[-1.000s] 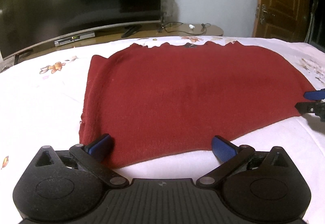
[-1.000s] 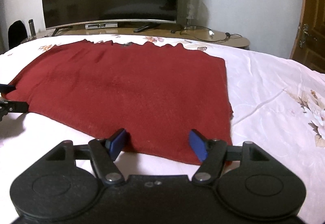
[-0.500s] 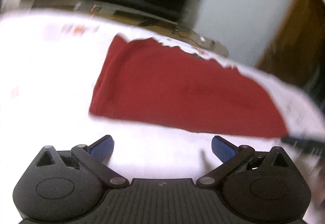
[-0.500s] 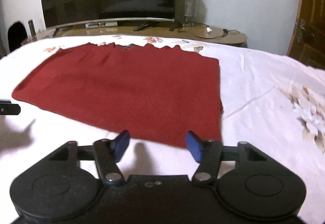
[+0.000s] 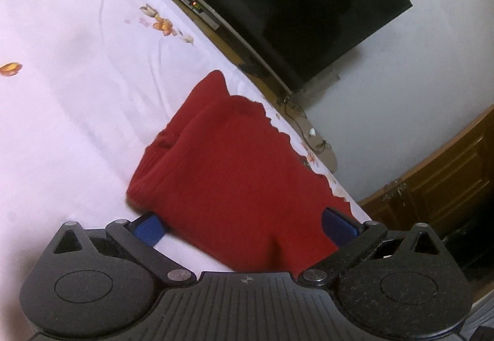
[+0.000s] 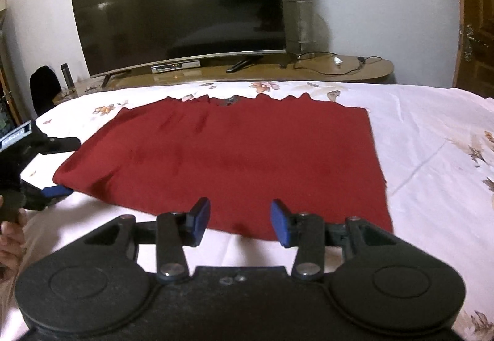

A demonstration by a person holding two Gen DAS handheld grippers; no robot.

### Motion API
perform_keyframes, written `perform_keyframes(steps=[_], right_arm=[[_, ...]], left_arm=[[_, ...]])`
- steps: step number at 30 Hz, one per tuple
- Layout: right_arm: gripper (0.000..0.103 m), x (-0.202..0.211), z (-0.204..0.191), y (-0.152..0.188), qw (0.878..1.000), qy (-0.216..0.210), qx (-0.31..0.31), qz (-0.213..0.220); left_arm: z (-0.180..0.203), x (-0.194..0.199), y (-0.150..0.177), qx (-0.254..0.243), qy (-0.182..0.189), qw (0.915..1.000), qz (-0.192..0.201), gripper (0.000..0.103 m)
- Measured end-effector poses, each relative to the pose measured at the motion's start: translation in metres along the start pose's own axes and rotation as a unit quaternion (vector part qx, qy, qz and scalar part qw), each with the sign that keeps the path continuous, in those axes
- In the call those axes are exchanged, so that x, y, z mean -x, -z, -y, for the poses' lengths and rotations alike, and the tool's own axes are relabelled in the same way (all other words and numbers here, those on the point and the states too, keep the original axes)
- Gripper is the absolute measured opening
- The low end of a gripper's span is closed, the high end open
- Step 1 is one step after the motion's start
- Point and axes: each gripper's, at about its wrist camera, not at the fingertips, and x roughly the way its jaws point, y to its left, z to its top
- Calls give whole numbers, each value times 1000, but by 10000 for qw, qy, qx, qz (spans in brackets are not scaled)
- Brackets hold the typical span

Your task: Fold small clothes

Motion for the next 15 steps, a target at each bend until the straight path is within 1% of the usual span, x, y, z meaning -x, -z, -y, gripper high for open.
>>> perform_keyframes(steps=[3, 6, 8, 9, 10, 11, 12, 13, 14, 15], right_arm=[[43, -10, 2, -7, 10000, -24, -47, -5], [42, -25, 3, -18, 10000, -44, -63, 44], [42, -36, 5, -25, 9998, -92, -144, 113], [37, -43, 6, -29, 9997, -105, -165, 133], [33, -49, 5, -33, 9997, -120, -164, 136], [31, -55, 4, -37, 9997, -141, -153, 147], [28, -60, 3, -39, 9996, -163, -142, 171], [25, -64, 1, -42, 9996, -183, -120, 195], [24, -67, -1, -43, 9996, -191, -91, 206], [23, -70, -4, -45, 9995, -216, -39, 216]], left_arm=[[2, -7, -3, 37, -3, 9999, 123, 103], [6, -13, -5, 166, -132, 9991, 378, 103], [9, -18, -4, 95, -166, 9986, 487, 102], [11, -19, -3, 57, -164, 9986, 498, 102], [12, -21, -4, -6, -138, 9989, 450, 95], [12, -23, -6, -48, -172, 9991, 386, 85], [9, -26, -9, -47, -227, 9993, 294, 60], [3, -30, -12, 37, -230, 9995, 200, 40], [-4, -32, -16, 158, -180, 9996, 114, 32], [-11, -34, -19, 298, -155, 9994, 52, 21]])
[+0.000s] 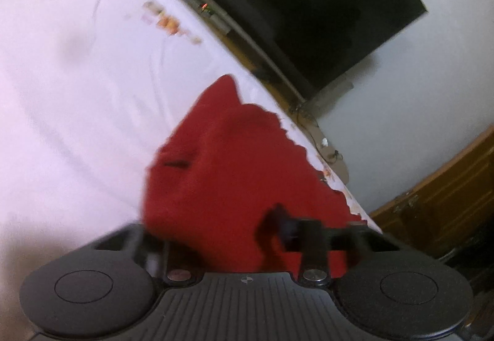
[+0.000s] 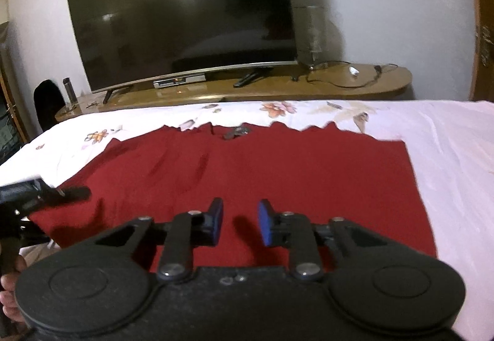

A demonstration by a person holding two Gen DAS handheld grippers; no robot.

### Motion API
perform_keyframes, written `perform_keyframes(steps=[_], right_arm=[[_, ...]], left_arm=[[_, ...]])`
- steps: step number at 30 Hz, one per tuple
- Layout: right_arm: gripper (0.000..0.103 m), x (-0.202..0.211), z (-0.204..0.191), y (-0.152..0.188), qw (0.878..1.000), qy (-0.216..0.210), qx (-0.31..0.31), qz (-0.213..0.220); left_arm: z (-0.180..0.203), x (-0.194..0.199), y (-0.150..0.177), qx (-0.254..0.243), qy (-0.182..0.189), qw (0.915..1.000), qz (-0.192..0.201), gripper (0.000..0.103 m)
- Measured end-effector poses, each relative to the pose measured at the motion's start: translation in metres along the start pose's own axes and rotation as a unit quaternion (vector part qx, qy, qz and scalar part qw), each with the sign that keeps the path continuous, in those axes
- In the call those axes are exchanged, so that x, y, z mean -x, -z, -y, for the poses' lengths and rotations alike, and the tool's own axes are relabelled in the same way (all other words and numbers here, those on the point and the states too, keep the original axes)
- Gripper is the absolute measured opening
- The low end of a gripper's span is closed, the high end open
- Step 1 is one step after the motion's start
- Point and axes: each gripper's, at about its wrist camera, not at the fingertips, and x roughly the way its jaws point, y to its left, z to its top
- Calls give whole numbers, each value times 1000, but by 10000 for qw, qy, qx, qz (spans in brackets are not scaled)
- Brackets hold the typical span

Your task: Fold small clothes

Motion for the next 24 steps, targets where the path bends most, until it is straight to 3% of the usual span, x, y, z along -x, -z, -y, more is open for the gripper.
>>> perform_keyframes(steps=[1, 3, 5, 7, 9, 10, 11, 21, 24], right_arm=[[22, -2, -3, -1, 10000, -16, 44, 4], [22, -7, -9, -5, 9999, -63, 129, -2], [21, -11, -17, -7, 9996, -68, 281, 12], [21, -14, -23, -10, 9992, -70, 404, 25], [19, -21, -27, -11, 9987, -90, 504, 21], [16, -32, -29, -8, 9983, -42, 561, -128], [16, -51, -30, -2, 9962, 110, 655, -566], [17, -49, -33, 14, 9961, 168, 830, -266], [17, -52, -33, 13, 9960, 179, 834, -253]], left_arm=[[-7, -1, -3, 152, 96, 9998, -49, 14], [-13, 3, -3, 361, 401, 9985, -26, 10], [-13, 11, 0, 486, 841, 9952, 80, 9], [-12, 17, 2, 552, 1052, 9928, 179, 9], [-14, 14, 1, 512, 953, 9941, 122, 9], [-17, 11, 1, 527, 849, 9950, 59, 9], [-20, 8, 1, 571, 740, 9956, 1, 9], [-19, 0, -6, 620, 565, 9962, -226, 13], [-25, 3, -10, 920, 936, 9909, -303, 13]])
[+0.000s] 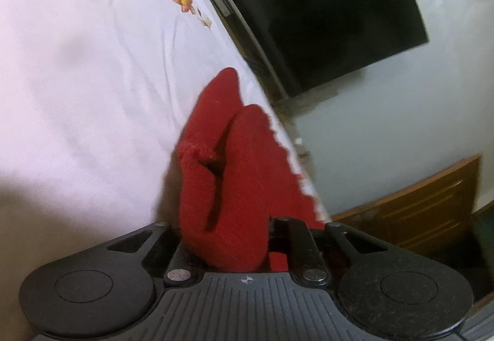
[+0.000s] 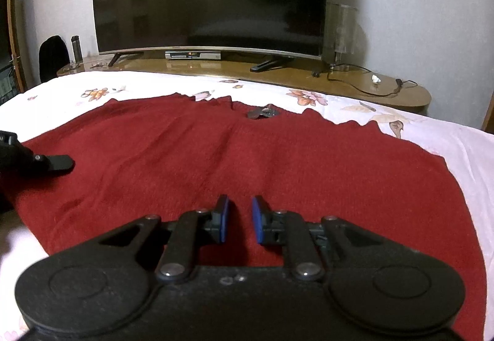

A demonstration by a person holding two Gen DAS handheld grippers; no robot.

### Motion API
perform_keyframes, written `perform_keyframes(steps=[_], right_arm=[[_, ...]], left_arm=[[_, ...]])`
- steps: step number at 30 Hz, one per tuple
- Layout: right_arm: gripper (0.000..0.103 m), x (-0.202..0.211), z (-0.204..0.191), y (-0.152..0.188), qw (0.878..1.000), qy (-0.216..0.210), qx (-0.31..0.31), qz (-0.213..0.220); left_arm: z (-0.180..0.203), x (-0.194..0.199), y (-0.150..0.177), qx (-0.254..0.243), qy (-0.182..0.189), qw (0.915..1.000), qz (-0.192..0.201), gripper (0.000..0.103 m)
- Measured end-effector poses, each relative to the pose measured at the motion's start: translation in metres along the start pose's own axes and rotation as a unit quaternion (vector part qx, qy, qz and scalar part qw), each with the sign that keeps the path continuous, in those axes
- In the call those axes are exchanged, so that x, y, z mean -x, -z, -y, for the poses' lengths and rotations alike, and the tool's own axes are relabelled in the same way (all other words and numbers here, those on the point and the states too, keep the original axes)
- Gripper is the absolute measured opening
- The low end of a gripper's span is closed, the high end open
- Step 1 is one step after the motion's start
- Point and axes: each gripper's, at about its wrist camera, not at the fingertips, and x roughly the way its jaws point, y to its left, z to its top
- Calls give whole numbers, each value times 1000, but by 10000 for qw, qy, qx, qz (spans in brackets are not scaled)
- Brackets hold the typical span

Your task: Fold small clothes

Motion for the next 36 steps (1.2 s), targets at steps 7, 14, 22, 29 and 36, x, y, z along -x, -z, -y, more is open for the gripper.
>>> perform_keyframes(steps=[7, 14, 22, 29, 36], right_arm=[[18, -1, -5, -2, 9999, 137, -13, -60], [18, -1, -1, -3, 9995, 90, -280, -91], [18, 0, 9, -2, 9983, -130, -553, -99], [18, -1, 11, -3, 9979, -168, -615, -128], [18, -3, 7, -2, 9990, -130, -423, -107]], left_arm=[[0, 1, -5, 248, 332, 9991, 45, 13], [17, 0, -4, -62, 66, 9999, 135, 10], [23, 0, -2, -146, -90, 9997, 193, 10], [4, -6, 5, 117, -234, 9989, 385, 9], [73, -7, -4, -836, 628, 9938, 389, 8]])
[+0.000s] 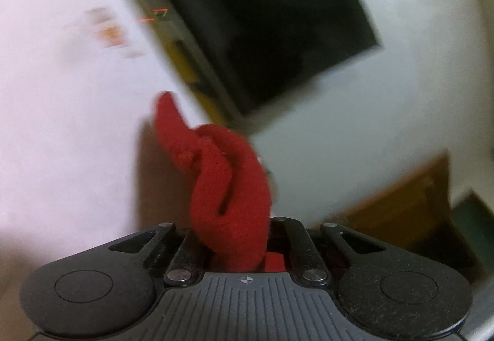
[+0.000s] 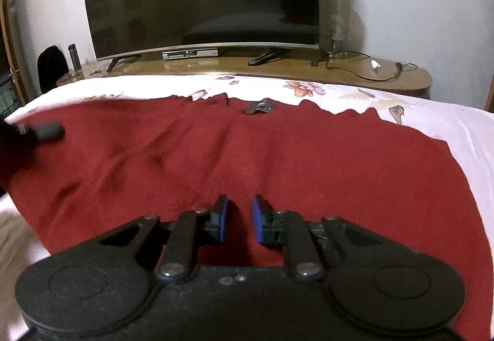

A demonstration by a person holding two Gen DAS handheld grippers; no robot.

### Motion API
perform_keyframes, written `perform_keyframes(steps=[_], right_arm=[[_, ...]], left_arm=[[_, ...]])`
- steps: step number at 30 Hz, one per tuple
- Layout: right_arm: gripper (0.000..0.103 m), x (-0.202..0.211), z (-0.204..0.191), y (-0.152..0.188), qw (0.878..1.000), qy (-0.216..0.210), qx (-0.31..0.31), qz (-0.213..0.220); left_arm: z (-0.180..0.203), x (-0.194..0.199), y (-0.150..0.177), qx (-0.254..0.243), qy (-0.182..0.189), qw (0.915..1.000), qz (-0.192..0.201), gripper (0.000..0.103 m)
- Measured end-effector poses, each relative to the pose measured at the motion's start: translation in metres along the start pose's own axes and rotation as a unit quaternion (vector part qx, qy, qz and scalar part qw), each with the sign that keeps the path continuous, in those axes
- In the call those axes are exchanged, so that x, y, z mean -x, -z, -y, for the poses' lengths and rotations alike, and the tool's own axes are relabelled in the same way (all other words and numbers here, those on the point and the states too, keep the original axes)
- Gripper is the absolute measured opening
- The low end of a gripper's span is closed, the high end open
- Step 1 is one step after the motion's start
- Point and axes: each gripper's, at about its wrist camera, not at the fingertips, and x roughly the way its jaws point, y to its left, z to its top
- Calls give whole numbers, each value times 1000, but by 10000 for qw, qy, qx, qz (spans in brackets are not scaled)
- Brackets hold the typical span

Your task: Fold small clothes

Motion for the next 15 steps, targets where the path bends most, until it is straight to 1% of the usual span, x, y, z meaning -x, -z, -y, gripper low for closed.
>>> perform_keyframes(steps=[2, 3, 4, 6, 7, 8, 9, 10, 12, 13, 14, 15], right_arm=[[18, 1, 2, 1, 9999, -33, -108, 4], [18, 1, 4, 0, 9998, -68, -212, -6], [17, 2, 7, 0, 9994, -117, -327, -23], [16, 2, 15, -2, 9982, -244, -542, -69], [15, 3, 22, -4, 9964, -367, -759, -115], [14, 6, 36, -6, 9916, -580, -1145, -165], [16, 13, 57, -4, 9825, -807, -1673, -134], [20, 24, 79, 1, 9722, -884, -2169, 5], [24, 49, 127, 21, 9490, -901, -3017, 155], [32, 61, 151, 34, 9327, -1063, -3441, 164], [38, 73, 174, 49, 9144, -1213, -3857, 185], [49, 84, 189, 61, 9017, -1219, -4142, 247]], left_arm=[[34, -16, -5, -366, 394, 9984, -174, 8], [51, -24, -7, -543, 594, 9963, -295, 8], [71, -38, -4, -684, 857, 9928, -491, 8], [103, -65, 9, -991, 1161, 9839, -928, 8], [113, -78, 17, -1091, 1268, 9792, -1152, 8], [121, -92, 28, -1148, 1364, 9741, -1392, 8], [125, -105, 40, -1191, 1396, 9699, -1601, 8], [126, -118, 52, -1215, 1393, 9657, -1825, 8], [120, -146, 81, -1248, 1248, 9565, -2321, 8], [114, -162, 98, -1245, 1074, 9509, -2623, 8], [106, -178, 115, -1308, 827, 9436, -2928, 8], [101, -187, 130, -1412, 628, 9370, -3131, 8]])
